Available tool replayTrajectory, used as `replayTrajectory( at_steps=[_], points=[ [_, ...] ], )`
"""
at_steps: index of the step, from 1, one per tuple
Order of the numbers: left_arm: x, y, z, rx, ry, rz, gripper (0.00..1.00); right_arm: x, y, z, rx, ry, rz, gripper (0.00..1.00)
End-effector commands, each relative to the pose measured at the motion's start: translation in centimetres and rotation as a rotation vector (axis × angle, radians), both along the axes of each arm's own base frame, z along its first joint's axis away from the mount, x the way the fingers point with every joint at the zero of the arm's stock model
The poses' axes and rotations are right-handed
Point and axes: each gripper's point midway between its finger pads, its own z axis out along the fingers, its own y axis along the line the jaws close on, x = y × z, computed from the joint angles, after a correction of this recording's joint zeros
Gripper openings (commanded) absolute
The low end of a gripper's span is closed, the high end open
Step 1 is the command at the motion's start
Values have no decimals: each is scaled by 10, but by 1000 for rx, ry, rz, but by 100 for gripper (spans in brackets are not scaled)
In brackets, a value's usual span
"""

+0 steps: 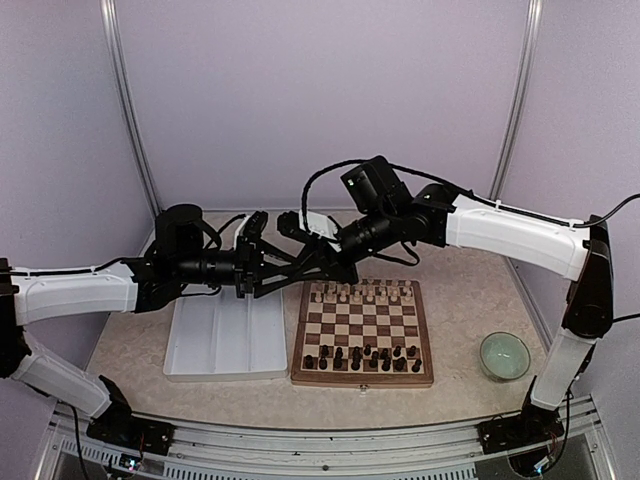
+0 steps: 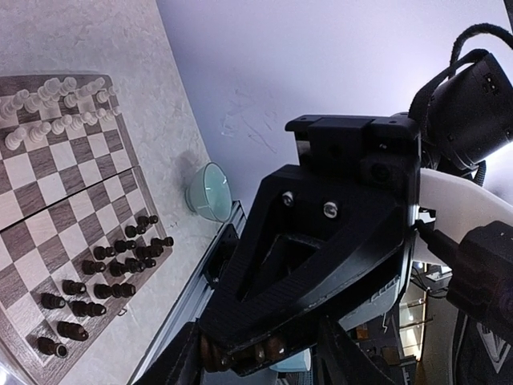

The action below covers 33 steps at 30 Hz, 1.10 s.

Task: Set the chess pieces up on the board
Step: Pass from the left arm to the right, then place the pawn at h7.

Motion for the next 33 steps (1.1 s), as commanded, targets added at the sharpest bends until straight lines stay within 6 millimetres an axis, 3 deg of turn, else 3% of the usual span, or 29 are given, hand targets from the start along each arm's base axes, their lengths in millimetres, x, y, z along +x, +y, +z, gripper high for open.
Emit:
replayTrajectory(
  at_steps=[1, 3, 4, 5, 6, 10, 14, 17, 23, 27, 30, 33],
  points=[
    [-8, -2, 7, -24, -32, -30, 49, -1, 2, 18, 51, -26, -6, 13],
    [-4, 2, 2, 11, -27, -9, 56, 1, 0, 18, 49, -26, -13, 12],
    [-2, 5, -1, 37, -29, 6, 68, 2, -2, 16, 47, -24, -16, 12],
    [0, 9, -2, 60, -37, 24, 90, 3, -5, 17, 47, -26, -21, 12],
    [2, 15, -3, 87, -49, 44, 98, 4, -8, 15, 44, -26, -26, 12],
    [23, 48, -10, 265, -114, 184, 99, 10, -21, -5, 15, -28, -43, 12],
    [57, 96, -9, 529, -278, 388, 99, 3, -29, -43, -37, -33, -7, 12],
    [88, 133, 9, 727, -452, 566, 99, -2, -33, -73, -75, -15, 25, 12],
    [124, 168, 55, 854, -735, 816, 99, -7, -29, -105, -132, 57, 61, 13],
    [150, 207, 43, 1106, -846, 1008, 99, -6, -23, -124, -183, 112, 77, 13],
    [160, 200, 22, 1120, -853, 912, 99, -7, -20, -139, -230, 129, 77, 13],
    [156, 191, 11, 1050, -861, 832, 99, -10, -19, -151, -268, 152, 84, 13]
  ],
)
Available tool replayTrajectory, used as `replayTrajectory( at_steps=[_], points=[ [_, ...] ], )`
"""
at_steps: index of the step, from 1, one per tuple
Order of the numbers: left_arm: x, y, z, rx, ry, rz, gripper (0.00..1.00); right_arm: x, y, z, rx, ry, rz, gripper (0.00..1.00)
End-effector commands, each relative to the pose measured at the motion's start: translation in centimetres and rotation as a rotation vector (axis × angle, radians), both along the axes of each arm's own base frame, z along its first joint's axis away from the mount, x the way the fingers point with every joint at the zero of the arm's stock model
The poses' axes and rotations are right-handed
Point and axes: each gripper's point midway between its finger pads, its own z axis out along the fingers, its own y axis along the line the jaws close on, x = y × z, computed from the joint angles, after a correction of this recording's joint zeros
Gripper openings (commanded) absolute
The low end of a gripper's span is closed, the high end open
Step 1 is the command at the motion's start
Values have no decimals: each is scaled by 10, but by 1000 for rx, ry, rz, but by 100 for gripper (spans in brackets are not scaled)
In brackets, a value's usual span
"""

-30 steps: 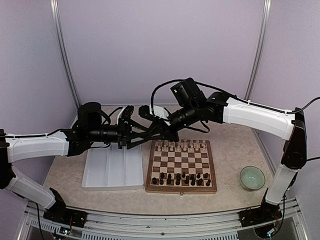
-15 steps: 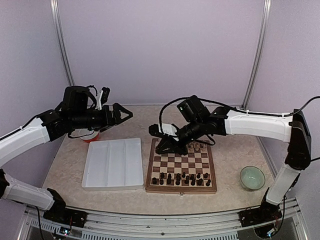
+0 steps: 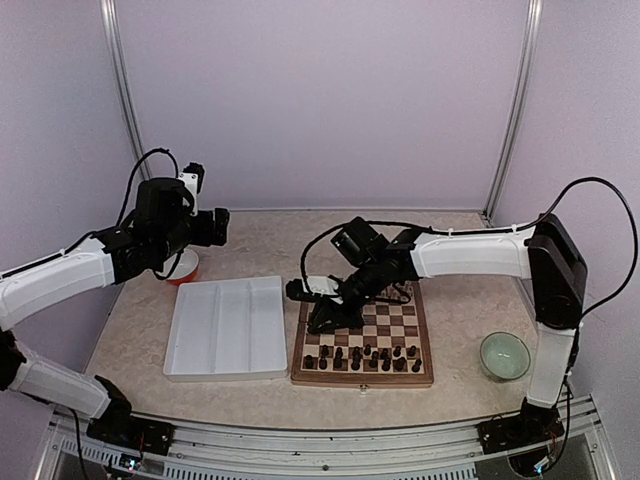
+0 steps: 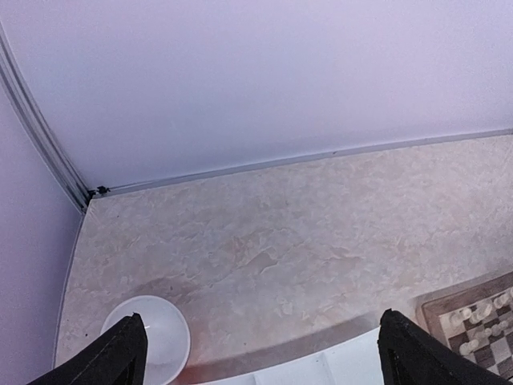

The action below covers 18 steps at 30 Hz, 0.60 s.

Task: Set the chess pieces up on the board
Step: Place the pawn at h7.

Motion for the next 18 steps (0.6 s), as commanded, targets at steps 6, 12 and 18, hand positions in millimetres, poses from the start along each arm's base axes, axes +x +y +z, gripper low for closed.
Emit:
replayTrajectory(
  at_steps=[6, 12, 18],
  points=[
    [-7, 25, 10, 46, -82, 30, 99, -11, 7, -26, -96, 47, 45, 14],
    [-13, 23, 22, -18, -132, -5, 99, -11, 9, -37, -130, 58, 43, 15],
    [-11, 19, 19, -14, -112, -16, 99, -11, 7, -43, -152, 62, 39, 16]
  ],
)
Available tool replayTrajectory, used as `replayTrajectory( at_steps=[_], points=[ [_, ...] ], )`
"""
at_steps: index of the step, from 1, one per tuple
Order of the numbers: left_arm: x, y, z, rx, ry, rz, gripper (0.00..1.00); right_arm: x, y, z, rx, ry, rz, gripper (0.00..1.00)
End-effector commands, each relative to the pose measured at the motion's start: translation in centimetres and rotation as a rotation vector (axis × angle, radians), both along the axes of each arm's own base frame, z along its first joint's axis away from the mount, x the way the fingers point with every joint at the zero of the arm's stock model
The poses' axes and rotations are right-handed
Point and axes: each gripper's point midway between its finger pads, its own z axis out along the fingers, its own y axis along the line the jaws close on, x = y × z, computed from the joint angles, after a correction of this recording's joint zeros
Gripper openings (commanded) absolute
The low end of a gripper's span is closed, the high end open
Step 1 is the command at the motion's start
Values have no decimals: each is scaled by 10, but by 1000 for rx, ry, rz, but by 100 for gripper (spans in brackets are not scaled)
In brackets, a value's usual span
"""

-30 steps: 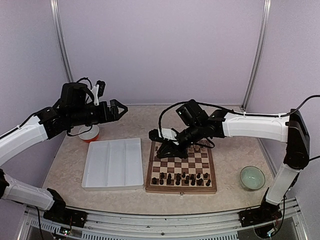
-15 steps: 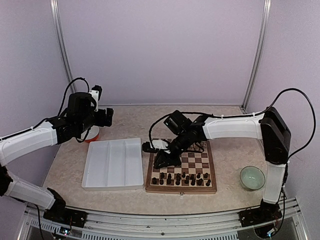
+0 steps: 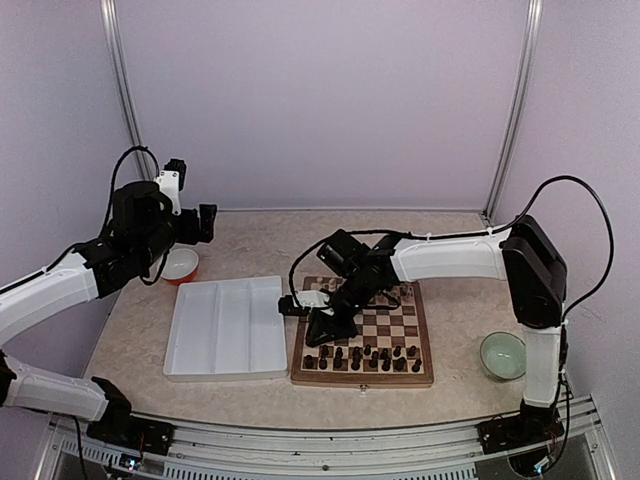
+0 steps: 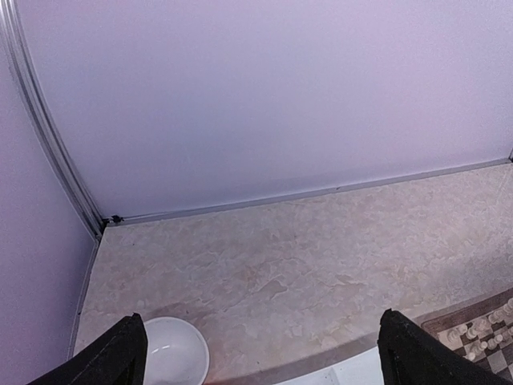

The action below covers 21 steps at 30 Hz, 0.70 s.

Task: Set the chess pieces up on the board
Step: Place the pawn at h7.

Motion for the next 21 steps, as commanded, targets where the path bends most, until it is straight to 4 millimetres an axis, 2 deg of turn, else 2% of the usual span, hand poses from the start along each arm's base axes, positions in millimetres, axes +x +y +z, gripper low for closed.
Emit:
replayTrajectory(
  at_steps=[1, 21],
  points=[
    [2, -3, -2, -8, 1, -15, 99, -3, 1, -6, -30, 6, 11, 16],
    [3, -8, -7, -5, 24, -39, 99, -8, 3, -15, -54, 15, 23, 20]
  ],
)
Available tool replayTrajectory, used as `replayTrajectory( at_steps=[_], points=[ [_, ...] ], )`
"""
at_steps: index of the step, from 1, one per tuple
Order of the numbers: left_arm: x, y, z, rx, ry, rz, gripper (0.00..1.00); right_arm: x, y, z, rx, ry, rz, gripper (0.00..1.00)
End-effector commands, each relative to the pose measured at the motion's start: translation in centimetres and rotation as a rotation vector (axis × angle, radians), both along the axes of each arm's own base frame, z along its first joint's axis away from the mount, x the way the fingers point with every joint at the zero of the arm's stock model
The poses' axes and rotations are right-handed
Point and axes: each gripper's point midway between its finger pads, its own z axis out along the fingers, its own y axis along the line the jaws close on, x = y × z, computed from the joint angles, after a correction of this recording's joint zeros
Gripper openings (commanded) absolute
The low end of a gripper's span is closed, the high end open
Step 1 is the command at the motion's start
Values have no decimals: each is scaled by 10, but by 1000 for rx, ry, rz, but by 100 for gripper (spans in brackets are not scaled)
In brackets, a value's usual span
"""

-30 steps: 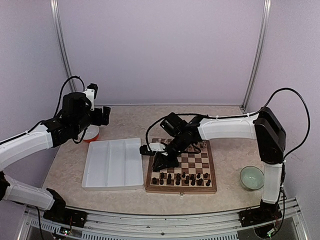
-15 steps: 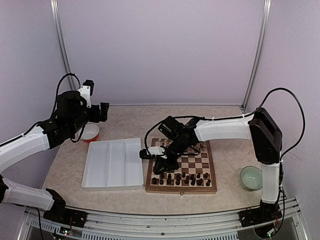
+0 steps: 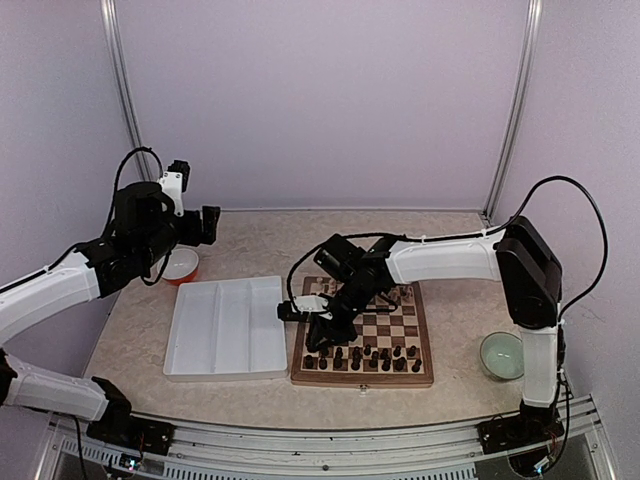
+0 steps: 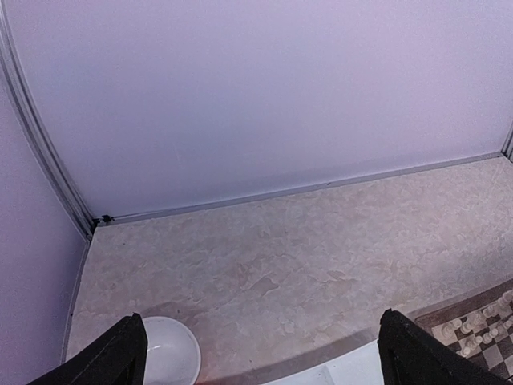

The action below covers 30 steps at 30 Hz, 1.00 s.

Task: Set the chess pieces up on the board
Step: Place the pawn at h7.

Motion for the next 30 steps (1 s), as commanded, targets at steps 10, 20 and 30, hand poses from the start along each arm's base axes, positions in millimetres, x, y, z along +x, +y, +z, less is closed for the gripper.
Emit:
replayTrajectory(
  at_steps=[10, 20, 30],
  points=[
    [2, -3, -4, -3, 14, -17, 99, -2, 5, -2, -7, -10, 14, 23],
    [3, -5, -6, 4, 24, -22, 99, -2, 6, 17, 14, -22, 17, 26],
    [11, 15, -6, -203, 78, 53, 99, 32, -34, 104, 96, -152, -87, 36]
  ],
)
